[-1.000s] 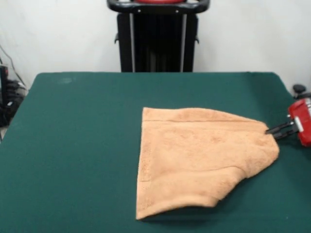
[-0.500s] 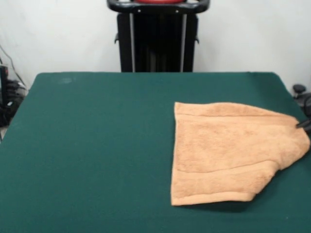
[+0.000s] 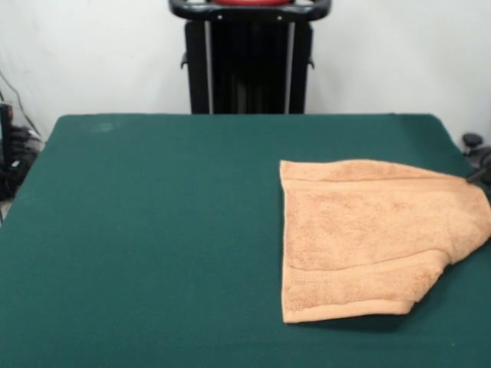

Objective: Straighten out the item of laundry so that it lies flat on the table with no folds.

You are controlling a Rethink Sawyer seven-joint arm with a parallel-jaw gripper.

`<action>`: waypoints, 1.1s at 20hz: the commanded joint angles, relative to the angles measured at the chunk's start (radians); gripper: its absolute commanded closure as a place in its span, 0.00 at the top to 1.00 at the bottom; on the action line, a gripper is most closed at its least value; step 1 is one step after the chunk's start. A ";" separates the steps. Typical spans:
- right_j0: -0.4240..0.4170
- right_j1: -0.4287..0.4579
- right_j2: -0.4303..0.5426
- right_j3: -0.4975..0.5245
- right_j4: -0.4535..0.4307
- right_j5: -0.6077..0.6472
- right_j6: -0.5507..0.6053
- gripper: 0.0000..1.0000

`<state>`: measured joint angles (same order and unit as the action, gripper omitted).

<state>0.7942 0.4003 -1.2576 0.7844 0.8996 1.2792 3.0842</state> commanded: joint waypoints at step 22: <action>-0.170 -0.258 0.807 0.742 -0.549 -1.341 -0.257 1.00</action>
<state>0.8724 0.1155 -0.8289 1.2244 0.6553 0.5104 3.0805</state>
